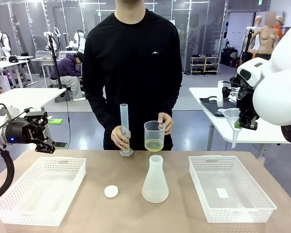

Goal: Prepare the solutions needed for the experiment.
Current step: Pick up the Plastic Funnel and insert it into the Big flask.

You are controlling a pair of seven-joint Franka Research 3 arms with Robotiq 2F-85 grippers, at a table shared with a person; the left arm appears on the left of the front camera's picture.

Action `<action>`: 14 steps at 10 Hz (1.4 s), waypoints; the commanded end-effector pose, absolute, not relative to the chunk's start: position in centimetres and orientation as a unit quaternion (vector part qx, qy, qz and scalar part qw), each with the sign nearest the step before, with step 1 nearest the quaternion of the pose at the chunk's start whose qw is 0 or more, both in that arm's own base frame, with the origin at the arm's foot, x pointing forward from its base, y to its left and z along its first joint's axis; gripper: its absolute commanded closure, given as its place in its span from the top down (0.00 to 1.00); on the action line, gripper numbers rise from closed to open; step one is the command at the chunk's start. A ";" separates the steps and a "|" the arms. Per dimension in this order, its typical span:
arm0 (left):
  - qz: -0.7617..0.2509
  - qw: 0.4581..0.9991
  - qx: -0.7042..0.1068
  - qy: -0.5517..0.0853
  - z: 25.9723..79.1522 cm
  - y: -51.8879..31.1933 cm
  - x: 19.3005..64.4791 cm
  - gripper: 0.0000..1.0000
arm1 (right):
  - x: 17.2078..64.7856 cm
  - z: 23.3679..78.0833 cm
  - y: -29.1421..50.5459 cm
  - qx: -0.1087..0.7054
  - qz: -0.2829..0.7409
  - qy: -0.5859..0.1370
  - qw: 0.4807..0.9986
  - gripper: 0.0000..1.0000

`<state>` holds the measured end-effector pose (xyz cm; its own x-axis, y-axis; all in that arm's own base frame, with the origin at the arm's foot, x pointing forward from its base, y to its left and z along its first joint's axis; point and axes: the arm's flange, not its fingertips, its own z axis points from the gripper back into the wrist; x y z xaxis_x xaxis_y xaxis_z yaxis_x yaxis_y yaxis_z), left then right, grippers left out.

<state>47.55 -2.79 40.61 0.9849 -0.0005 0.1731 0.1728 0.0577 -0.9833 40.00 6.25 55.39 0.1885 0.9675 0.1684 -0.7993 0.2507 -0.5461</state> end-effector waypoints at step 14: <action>-0.058 0.724 -0.685 -0.068 40.8 -2.8 47.6 1.00 | 32.8 59.0 23.2 -0.107 0.725 -0.395 0.553 0.05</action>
